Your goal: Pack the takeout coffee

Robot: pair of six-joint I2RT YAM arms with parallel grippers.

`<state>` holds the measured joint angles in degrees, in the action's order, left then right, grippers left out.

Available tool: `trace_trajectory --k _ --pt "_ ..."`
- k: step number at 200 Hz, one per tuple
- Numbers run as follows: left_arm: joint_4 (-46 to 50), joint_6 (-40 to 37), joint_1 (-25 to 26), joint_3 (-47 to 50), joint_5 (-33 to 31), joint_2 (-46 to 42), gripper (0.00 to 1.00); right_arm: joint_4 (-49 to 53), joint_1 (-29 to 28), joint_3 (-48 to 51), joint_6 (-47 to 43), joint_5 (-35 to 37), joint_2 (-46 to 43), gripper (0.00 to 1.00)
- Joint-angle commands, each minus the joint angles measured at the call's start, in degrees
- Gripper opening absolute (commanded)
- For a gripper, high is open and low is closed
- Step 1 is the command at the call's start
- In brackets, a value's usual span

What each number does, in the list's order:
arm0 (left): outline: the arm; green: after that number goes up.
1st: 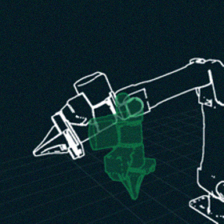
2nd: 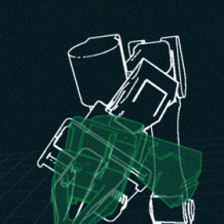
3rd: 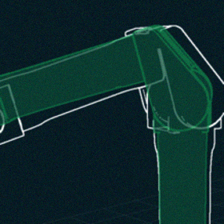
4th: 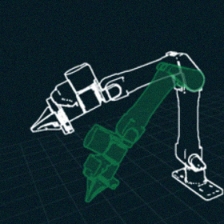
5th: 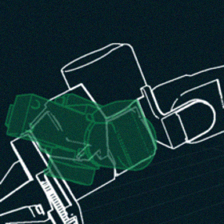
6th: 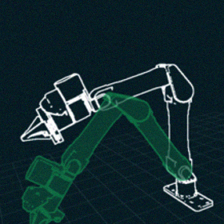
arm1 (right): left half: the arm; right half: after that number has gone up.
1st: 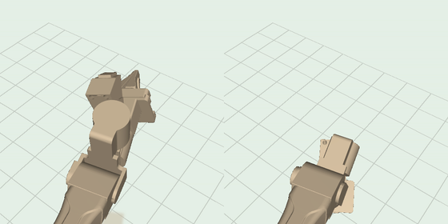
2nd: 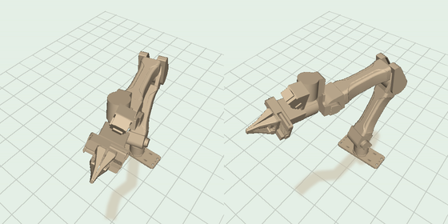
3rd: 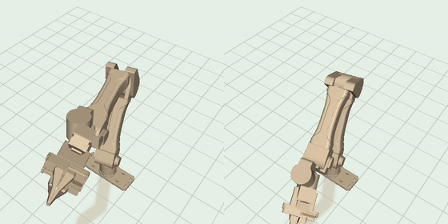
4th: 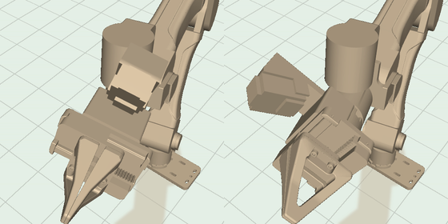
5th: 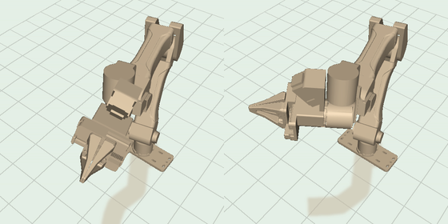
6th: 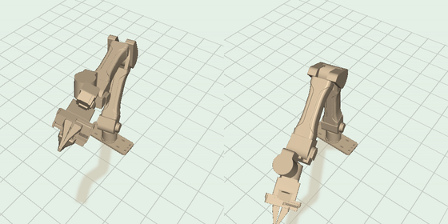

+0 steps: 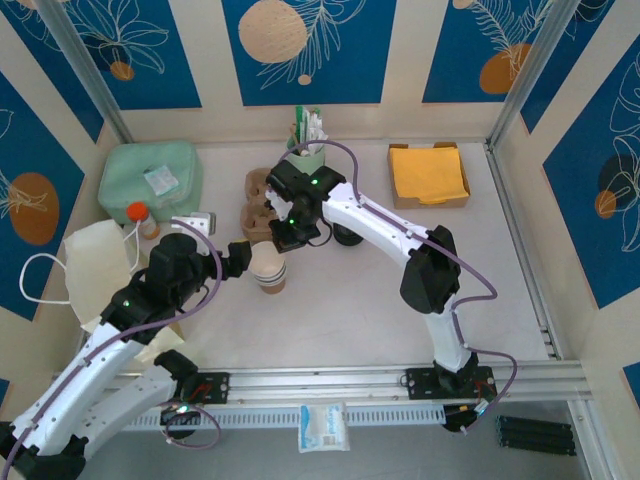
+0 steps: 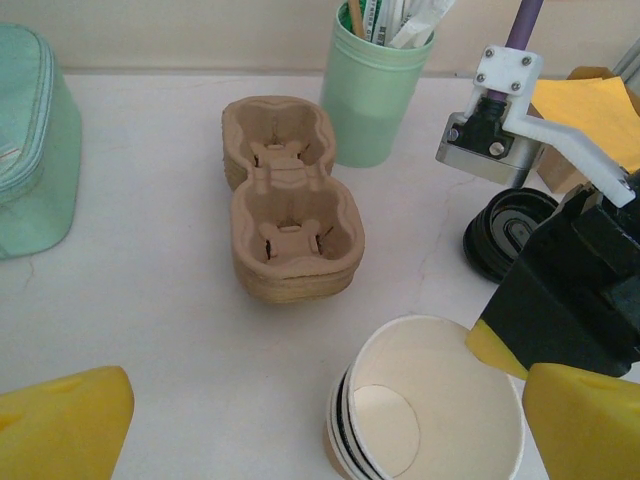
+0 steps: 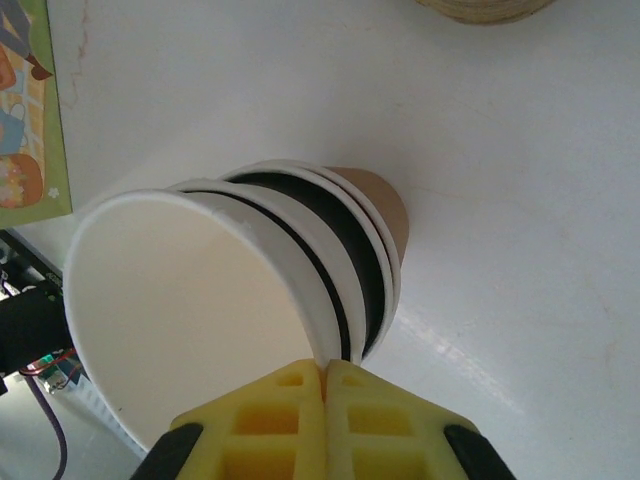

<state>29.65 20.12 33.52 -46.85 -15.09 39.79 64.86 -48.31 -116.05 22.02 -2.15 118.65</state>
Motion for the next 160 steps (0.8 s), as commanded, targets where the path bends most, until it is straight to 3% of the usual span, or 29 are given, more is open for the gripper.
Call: trace_trajectory --k 1,160 --pt "0.59 0.53 0.39 0.63 -0.12 -0.92 0.99 2.1 -0.37 -2.71 -0.74 -1.29 0.45 0.0" --pt "0.87 1.41 0.38 -1.75 -0.11 -1.21 0.99 4.04 0.39 -10.18 -0.51 -1.23 -2.72 0.0"
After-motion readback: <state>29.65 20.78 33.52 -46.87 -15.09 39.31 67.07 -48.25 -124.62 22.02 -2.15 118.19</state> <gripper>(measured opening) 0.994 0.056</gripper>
